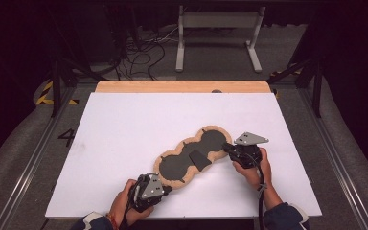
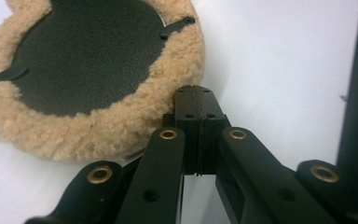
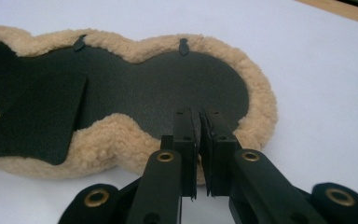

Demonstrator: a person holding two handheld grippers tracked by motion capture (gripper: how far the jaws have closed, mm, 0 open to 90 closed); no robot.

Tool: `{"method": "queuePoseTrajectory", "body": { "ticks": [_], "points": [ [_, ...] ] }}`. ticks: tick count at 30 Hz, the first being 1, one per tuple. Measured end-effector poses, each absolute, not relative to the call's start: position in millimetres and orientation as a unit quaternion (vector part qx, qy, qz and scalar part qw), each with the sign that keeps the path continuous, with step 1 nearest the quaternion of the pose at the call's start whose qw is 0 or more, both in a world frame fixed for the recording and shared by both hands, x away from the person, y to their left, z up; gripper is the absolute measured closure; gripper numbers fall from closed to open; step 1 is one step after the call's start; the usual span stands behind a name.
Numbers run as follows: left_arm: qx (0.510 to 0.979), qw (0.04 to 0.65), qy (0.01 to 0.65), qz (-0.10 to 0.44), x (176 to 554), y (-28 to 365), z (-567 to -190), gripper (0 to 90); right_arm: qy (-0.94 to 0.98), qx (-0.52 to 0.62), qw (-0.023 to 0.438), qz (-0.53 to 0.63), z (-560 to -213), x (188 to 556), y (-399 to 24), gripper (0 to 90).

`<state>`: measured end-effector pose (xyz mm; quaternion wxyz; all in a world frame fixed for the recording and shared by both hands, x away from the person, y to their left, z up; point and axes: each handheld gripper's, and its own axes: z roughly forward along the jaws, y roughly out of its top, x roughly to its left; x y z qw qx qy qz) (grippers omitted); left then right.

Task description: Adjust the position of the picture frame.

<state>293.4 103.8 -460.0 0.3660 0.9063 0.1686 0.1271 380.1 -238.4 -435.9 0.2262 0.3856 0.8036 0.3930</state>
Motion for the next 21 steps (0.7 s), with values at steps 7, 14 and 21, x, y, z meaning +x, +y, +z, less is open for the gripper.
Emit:
{"method": "queuePoseTrajectory", "body": {
  "ticks": [7,14,21],
  "points": [
    [0.904,0.363,0.190,0.126,309,116,-459,90.0,0.808,0.383,0.225,0.387,-438,381,-238,85.1],
    [0.901,0.364,0.202,0.120,317,122,-459,90.0,0.805,0.382,0.234,0.390,-437,384,-236,84.5],
    [0.900,0.365,0.206,0.120,326,125,-460,90.0,0.812,0.385,0.241,0.367,-440,390,-236,90.0]
  ]
}}
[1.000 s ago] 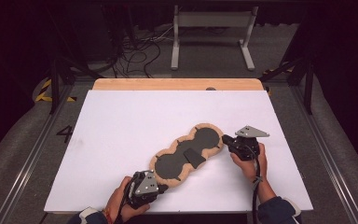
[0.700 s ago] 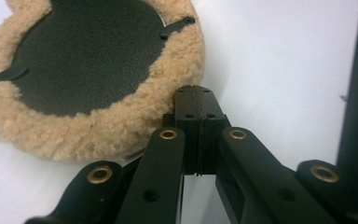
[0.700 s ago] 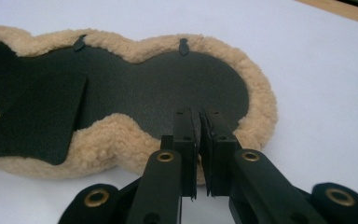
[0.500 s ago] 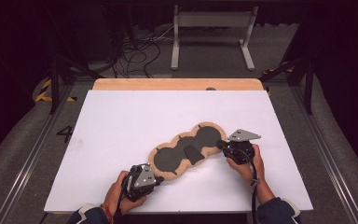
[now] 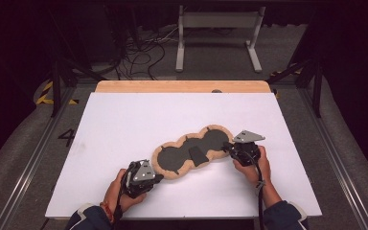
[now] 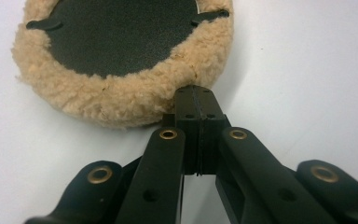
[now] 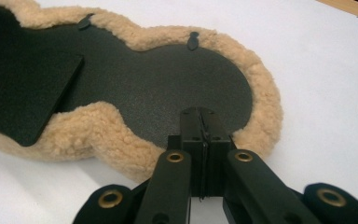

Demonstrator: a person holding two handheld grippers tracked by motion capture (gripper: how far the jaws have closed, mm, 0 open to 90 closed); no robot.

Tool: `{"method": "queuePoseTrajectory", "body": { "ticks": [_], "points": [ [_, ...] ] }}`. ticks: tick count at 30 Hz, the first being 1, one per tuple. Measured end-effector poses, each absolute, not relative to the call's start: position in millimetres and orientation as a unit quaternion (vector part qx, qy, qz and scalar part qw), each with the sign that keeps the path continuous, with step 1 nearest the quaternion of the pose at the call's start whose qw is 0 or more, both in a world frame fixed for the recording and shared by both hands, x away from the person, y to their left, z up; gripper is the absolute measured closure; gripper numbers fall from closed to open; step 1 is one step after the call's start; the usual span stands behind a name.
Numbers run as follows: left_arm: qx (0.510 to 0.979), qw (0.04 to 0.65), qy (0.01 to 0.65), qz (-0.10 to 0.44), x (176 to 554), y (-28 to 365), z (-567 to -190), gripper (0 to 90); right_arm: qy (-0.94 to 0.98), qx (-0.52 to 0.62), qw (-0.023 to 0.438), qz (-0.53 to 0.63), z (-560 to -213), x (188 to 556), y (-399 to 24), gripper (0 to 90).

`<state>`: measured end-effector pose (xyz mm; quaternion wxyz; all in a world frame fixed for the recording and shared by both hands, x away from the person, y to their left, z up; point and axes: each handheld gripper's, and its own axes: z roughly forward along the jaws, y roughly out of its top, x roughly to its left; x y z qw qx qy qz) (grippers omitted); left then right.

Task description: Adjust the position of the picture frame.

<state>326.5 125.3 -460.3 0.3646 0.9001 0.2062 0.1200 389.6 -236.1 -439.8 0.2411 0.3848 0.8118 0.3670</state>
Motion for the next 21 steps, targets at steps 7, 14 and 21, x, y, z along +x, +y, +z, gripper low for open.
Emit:
{"method": "queuePoseTrajectory", "body": {
  "ticks": [7,14,21],
  "points": [
    [0.900,0.359,0.211,0.127,335,128,-460,90.0,0.817,0.387,0.217,0.368,-439,391,-240,90.0],
    [0.895,0.357,0.229,0.134,350,134,-461,90.0,0.815,0.392,0.218,0.367,-437,390,-242,90.0],
    [0.880,0.358,0.282,0.138,373,148,-463,89.7,0.772,0.444,0.274,0.364,-431,408,-265,90.0]
  ]
}}
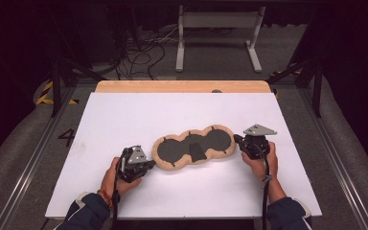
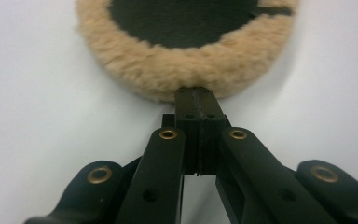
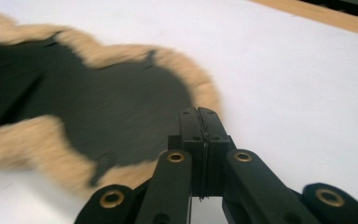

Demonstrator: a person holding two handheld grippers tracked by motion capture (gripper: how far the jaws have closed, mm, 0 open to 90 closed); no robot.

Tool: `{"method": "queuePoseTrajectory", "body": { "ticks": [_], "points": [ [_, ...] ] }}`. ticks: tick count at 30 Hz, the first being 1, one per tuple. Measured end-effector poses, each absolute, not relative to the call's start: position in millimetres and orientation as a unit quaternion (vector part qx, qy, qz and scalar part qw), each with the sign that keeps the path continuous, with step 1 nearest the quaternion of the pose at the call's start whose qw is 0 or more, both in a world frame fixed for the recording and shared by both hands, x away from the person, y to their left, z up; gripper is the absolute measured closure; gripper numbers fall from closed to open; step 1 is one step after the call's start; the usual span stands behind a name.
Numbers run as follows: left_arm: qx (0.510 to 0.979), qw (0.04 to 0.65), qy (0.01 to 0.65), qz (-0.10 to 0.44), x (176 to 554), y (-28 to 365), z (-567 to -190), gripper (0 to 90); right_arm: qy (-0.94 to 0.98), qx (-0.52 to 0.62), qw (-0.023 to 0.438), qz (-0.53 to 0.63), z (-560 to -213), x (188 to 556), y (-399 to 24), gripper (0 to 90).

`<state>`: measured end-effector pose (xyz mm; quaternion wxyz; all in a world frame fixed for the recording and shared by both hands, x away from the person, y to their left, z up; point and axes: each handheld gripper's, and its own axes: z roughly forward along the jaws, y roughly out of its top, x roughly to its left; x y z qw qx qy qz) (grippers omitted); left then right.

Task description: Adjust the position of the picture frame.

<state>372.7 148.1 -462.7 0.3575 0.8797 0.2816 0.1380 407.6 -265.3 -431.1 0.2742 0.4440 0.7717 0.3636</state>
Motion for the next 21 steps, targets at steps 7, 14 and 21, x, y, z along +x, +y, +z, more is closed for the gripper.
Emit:
{"method": "queuePoseTrajectory", "body": {
  "ticks": [7,14,21],
  "points": [
    [0.869,0.358,0.313,0.135,395,152,-463,87.8,0.769,0.469,0.258,0.350,-441,437,-270,90.0],
    [0.865,0.365,0.321,0.124,413,153,-463,89.5,0.780,0.470,0.206,0.359,-450,453,-275,90.0],
    [0.863,0.371,0.326,0.110,418,156,-463,89.7,0.786,0.459,0.204,0.359,-450,442,-277,90.0]
  ]
}}
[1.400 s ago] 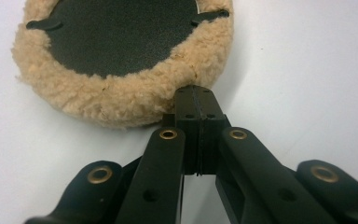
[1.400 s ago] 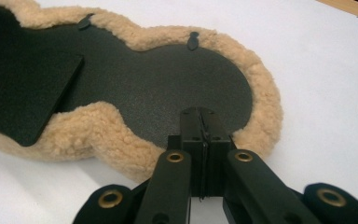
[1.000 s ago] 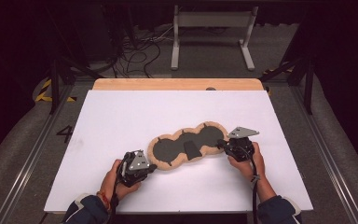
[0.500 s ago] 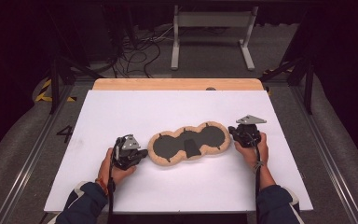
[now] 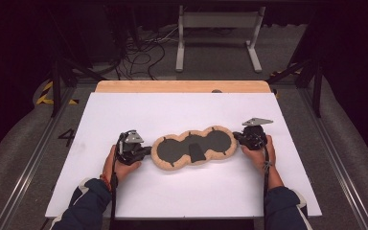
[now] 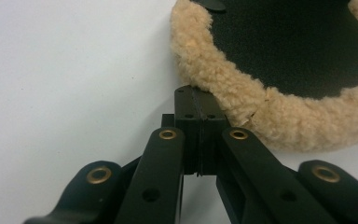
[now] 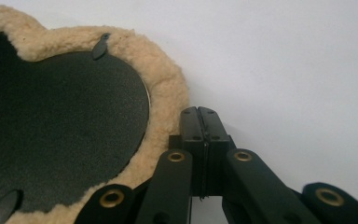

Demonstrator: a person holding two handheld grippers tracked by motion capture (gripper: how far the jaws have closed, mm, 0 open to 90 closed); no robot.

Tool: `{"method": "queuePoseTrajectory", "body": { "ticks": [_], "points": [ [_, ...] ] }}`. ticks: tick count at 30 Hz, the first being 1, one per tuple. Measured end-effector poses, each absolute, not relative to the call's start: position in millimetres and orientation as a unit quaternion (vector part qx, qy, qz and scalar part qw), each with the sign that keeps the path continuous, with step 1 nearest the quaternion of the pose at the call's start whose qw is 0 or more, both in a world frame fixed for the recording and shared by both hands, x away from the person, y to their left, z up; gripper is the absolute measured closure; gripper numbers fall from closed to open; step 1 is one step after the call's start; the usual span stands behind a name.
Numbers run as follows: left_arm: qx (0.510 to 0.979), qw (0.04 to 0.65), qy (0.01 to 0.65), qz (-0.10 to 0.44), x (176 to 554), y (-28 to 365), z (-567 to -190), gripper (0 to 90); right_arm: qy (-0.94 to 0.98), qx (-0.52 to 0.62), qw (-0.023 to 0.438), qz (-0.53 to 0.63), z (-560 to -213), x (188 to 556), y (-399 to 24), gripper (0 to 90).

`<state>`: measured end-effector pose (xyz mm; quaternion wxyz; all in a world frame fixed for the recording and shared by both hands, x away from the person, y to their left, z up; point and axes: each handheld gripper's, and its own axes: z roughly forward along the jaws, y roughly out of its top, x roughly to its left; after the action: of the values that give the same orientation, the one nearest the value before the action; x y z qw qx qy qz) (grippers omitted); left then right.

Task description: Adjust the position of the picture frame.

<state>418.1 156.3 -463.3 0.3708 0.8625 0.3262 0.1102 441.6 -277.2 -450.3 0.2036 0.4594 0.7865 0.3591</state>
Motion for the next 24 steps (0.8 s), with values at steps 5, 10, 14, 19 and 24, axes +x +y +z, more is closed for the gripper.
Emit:
{"method": "queuePoseTrajectory", "body": {
  "ticks": [5,10,14,19,24],
  "points": [
    [0.866,0.371,0.320,0.099,423,160,-463,89.7,0.793,0.446,0.192,0.368,-451,432,-281,90.0],
    [0.871,0.366,0.313,0.100,425,160,-462,89.8,0.802,0.437,0.190,0.361,-450,419,-281,90.0],
    [0.874,0.365,0.308,0.090,428,161,-461,89.9,0.799,0.441,0.188,0.364,-451,410,-281,90.0],
    [0.879,0.358,0.299,0.094,428,160,-460,89.9,0.800,0.440,0.186,0.362,-450,396,-282,90.0],
    [0.882,0.356,0.294,0.099,427,159,-460,90.0,0.799,0.445,0.195,0.355,-450,388,-279,90.0]
  ]
}}
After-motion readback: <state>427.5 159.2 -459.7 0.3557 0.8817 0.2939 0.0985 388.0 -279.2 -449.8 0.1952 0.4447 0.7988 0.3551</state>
